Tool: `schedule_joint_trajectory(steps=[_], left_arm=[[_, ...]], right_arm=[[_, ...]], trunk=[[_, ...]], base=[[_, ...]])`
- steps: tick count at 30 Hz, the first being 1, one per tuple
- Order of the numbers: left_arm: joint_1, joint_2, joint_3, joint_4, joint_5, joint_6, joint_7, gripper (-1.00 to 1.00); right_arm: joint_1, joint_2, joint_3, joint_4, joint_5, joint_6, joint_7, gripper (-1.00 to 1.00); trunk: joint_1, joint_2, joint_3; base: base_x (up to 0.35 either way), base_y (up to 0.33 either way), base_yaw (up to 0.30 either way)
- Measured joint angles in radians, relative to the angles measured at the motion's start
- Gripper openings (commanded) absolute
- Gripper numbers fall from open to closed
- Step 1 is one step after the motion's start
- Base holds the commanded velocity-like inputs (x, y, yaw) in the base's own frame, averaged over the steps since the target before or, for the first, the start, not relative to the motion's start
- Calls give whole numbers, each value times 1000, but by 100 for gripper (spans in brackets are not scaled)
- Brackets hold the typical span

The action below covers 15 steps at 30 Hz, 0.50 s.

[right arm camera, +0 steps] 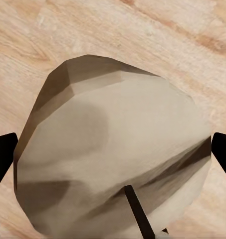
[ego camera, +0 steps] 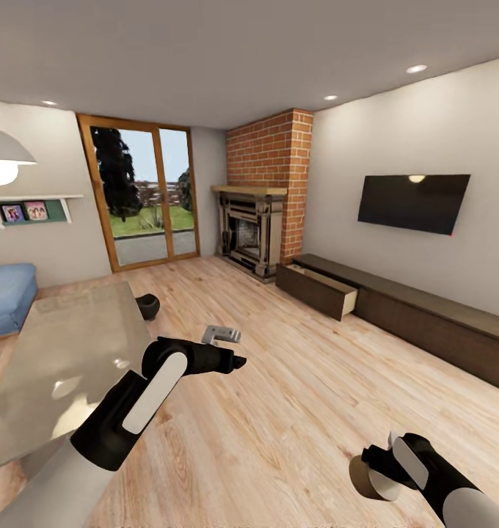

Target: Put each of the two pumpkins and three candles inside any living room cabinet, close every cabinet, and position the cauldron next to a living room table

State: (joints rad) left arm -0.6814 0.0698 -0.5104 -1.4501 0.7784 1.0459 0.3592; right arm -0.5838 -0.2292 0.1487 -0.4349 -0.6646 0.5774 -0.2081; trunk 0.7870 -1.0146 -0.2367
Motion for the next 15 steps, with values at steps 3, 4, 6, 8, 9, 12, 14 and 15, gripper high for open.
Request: schedule_joint_trajectory(steps=[3,4,6,8,9,12,14,15], left_arm=[[0,0,0,0,0,0,0,100],[0,0,-1,0,0,0,0,100],[0,0,-1,0,0,0,0,100],[0,0,-1,0,0,0,0,100],[0,0,-1,0,0,0,0,100],[0,0,-1,0,0,0,0,100],[0,0,-1,-1,0,0,0,100],[0,0,-1,-1,0,0,0,100]], right_arm=[[0,0,0,0,0,3,1,-100],[0,-1,0,0,-1,4,1,-100],[0,0,0,0,-1,5,1,-100],[0,0,0,0,-1,5,2,-100],[0,0,0,0,-1,6,2,-100],[-1,0,-1,0,-1,7,2,-100],[0,0,-1,0,-2,7,2,-100],[-1,0,-1,0,-1,7,2,-100]], trunk=[[0,0,-5],[0,0,-7],[0,0,-10],[0,0,-13],[0,0,-15],[0,0,-20],[0,0,-23],[0,0,-25]], base=[[0,0,0],[0,0,0],[0,0,0],[0,0,0],[0,0,0],[0,0,0],[0,0,0],[0,0,0]])
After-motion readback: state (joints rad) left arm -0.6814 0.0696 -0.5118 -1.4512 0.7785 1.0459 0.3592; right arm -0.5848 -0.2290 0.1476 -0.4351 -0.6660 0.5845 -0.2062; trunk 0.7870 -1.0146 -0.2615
